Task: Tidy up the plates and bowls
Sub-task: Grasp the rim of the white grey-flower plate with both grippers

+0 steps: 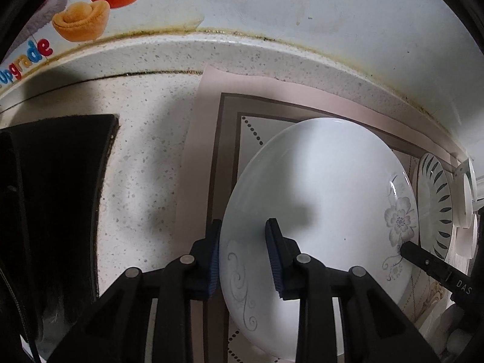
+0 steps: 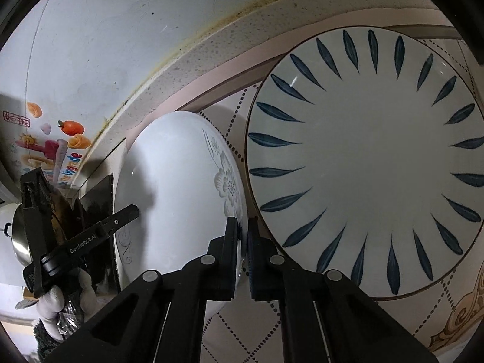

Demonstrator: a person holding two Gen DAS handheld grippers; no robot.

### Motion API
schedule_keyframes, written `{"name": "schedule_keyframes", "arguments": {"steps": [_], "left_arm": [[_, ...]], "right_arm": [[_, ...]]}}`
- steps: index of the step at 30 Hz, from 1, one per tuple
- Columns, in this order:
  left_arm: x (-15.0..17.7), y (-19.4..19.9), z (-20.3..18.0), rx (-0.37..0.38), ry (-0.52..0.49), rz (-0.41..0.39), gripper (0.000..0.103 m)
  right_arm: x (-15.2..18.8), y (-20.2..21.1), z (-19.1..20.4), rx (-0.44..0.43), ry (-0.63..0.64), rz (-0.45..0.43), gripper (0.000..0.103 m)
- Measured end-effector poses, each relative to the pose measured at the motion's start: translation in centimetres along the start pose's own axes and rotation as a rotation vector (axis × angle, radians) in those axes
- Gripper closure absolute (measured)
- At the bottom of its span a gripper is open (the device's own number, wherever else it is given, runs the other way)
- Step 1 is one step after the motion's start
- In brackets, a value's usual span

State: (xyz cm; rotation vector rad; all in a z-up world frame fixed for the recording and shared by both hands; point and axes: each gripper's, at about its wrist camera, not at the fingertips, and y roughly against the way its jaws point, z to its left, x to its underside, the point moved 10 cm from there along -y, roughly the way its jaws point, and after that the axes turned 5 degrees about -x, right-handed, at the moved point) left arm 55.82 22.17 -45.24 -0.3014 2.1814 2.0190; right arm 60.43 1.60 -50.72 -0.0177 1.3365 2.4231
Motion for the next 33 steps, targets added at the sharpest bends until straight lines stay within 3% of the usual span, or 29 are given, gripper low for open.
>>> {"name": "schedule_keyframes", "arguments": {"steps": [10, 20, 33], "left_arm": [[0.5, 2.5, -0.6, -0.042, 0.001, -0.040, 0.082], [2.1, 6.3, -1.0, -0.030, 0.053, -0.091, 0.082], [7.2, 14.8, -9.0, 0.018, 0.036, -0.189, 0.082]], "right_arm": [[-0.2, 1.5, 0.0, -0.008, 0.059, -0.015, 0.095], [-0.1, 5.1, 0.4, -0.036, 0.124, -0.039, 0.095], [3.5, 16.3, -1.3, -0.093, 0.208, -0.072, 0.095]]}}
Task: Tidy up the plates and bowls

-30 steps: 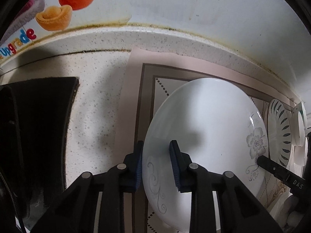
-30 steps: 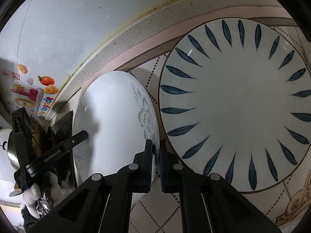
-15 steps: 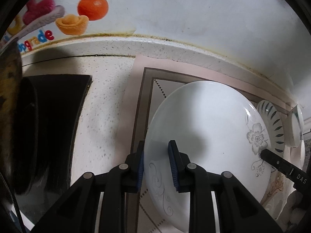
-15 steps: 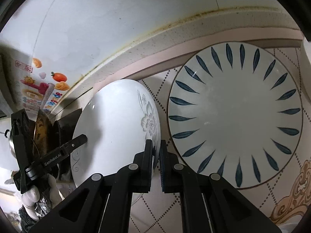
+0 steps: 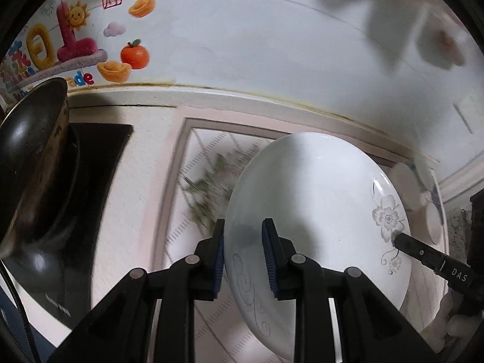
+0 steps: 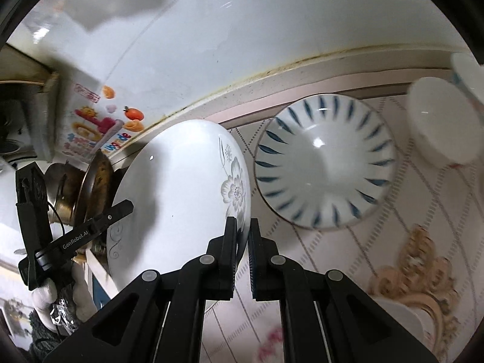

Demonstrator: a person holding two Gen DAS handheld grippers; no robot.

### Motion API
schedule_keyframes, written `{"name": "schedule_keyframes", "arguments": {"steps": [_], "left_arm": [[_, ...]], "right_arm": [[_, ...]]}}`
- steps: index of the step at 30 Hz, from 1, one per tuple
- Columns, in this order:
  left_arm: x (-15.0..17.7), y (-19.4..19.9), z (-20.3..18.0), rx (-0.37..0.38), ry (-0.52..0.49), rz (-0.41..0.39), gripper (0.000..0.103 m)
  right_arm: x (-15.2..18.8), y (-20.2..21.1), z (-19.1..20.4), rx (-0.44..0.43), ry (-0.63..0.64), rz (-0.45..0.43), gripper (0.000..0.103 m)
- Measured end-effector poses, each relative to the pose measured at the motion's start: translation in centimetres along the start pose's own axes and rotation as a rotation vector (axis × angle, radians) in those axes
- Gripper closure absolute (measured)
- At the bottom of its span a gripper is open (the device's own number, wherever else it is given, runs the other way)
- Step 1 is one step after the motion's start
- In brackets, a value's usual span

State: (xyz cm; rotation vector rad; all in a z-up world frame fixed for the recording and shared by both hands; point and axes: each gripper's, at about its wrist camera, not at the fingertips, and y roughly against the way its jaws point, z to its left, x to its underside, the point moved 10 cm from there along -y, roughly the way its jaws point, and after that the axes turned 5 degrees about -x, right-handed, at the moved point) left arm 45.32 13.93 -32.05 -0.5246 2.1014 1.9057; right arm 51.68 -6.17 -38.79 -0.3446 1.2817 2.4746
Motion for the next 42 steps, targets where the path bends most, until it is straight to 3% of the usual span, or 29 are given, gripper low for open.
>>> {"name": "schedule_keyframes", "arguments": {"steps": [9, 16, 26, 42], "left_arm": [[8.0, 2.3, -7.3, 0.051, 0.004, 0.035, 0.082], [14.4, 1.3, -11.4, 0.044, -0.025, 0.109, 0.082], [18.3, -1.5, -12.7, -0.007, -0.045, 0.165, 0.082], [19.8, -3.3, -12.3, -0.027, -0.040, 0.206, 0.082]], "right_arm": [[6.2, 10.0, -5.6, 0.032, 0.032, 0.004, 0.095], [11.7, 13.5, -10.9, 0.063, 0.037, 0.046, 0.095], [16.0, 12.6, -15.4, 0.082, 0.019, 0.091, 0.095], [16.9, 10.6, -16.4, 0.105, 0.023, 0.114, 0.095]]}}
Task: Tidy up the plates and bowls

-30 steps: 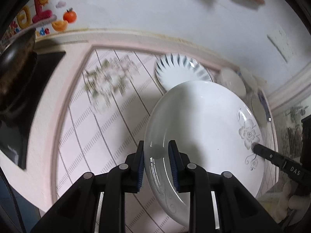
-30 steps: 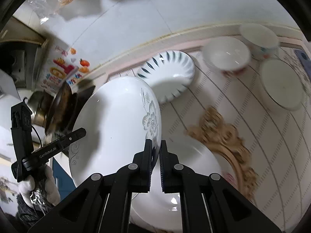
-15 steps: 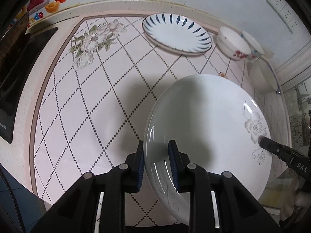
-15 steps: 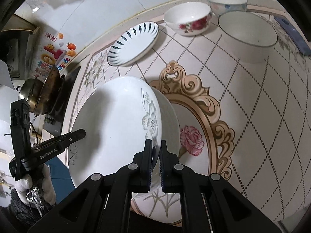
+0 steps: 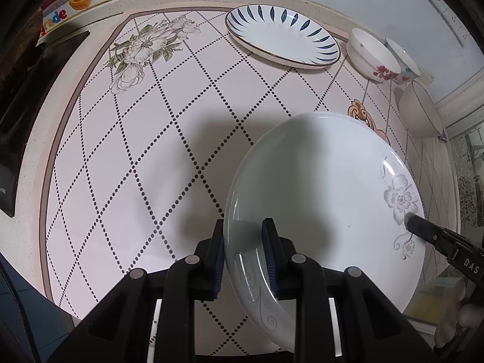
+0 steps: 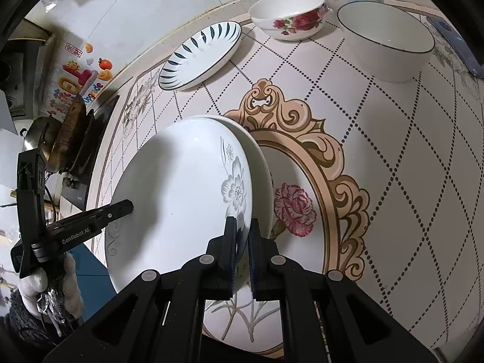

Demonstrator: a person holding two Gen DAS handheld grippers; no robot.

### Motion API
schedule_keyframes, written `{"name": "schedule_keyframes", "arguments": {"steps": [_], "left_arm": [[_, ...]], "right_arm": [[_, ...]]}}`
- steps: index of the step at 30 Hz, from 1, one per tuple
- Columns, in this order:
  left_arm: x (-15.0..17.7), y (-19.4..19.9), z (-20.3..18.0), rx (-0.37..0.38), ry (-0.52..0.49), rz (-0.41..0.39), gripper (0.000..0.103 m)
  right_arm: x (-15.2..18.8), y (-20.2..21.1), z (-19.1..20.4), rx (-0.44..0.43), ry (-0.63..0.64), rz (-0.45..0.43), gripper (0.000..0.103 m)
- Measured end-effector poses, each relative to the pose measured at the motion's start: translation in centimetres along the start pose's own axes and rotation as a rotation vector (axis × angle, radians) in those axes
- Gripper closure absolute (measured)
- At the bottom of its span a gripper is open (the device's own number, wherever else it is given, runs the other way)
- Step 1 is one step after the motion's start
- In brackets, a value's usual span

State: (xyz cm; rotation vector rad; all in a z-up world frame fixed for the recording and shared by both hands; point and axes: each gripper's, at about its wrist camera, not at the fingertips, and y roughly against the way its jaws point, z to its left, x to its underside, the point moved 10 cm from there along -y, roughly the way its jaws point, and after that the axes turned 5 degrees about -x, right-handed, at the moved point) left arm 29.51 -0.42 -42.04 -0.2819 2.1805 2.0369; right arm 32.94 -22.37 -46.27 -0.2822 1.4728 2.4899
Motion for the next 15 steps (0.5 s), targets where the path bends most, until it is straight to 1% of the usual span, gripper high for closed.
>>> {"name": "schedule_keyframes", "arguments": {"steps": [12, 15], "left_arm": [[0.07, -0.56, -0.18, 0.000, 0.011, 0.019, 0.082], [0.10, -0.69, -0.29, -0.021, -0.008, 0.026, 0.082]], "right_arm": [[0.07, 0.02, -0.30, 0.010, 0.001, -0.002, 0.095], [-0.07, 0.09, -0.39, 0.014, 0.001, 0.000, 0.095]]}}
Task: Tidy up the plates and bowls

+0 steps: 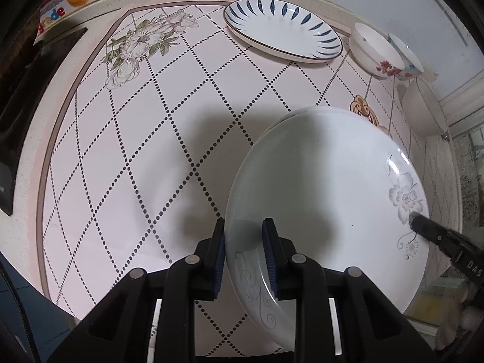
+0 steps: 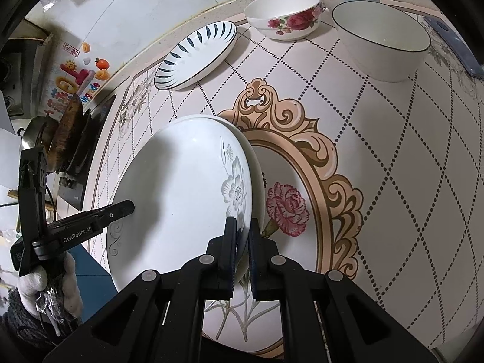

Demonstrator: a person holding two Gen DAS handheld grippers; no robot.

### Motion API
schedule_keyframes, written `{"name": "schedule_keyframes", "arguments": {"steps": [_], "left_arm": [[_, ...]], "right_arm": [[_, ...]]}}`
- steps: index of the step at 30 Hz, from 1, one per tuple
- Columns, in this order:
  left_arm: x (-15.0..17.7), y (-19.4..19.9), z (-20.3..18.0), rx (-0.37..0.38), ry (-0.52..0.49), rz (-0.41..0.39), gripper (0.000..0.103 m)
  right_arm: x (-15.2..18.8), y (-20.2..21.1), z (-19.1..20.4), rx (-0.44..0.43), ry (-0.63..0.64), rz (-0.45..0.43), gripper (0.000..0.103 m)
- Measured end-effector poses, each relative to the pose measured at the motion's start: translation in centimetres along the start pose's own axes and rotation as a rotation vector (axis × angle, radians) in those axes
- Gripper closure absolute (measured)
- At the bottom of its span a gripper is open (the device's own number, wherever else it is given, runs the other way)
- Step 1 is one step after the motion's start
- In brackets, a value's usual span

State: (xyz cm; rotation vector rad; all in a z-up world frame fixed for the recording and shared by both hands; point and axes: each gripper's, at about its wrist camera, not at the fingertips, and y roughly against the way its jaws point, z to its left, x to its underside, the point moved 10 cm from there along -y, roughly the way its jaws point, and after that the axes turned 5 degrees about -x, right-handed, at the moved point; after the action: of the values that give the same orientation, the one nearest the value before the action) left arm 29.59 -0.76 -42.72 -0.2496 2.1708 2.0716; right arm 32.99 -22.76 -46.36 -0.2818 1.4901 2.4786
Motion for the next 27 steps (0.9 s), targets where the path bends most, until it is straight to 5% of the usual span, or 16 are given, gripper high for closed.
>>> {"name": "schedule_keyframes", "arguments": {"steps": [16, 20, 22, 24, 27], "left_arm": [[-0.9, 2.3, 0.4, 0.005, 0.022, 0.017, 0.082], [-5.2, 5.0, 1.1, 0.038, 0.050, -0.031, 0.073], [-8.9, 5.3, 1.4, 0.068, 0.066, -0.056, 0.066], [-12.2, 4.7, 2.1, 0.064, 0.070, -0.071, 0.058], [-17.6, 2.3, 3.4, 0.061, 0.081, -0.062, 0.058]], "right_arm": [[0.5, 1.2, -0.5, 0.020, -0.087, 0.132, 0.091], [-2.4, 3.9, 0.7, -0.011, -0.101, 0.089, 0.083], [-5.4, 4.7, 1.8, -0.036, -0.101, 0.054, 0.055], [-8.8, 4.5, 2.7, -0.057, -0.104, 0.023, 0.044], [-14.2, 2.3, 3.4, -0.054, -0.113, -0.005, 0.044]]}}
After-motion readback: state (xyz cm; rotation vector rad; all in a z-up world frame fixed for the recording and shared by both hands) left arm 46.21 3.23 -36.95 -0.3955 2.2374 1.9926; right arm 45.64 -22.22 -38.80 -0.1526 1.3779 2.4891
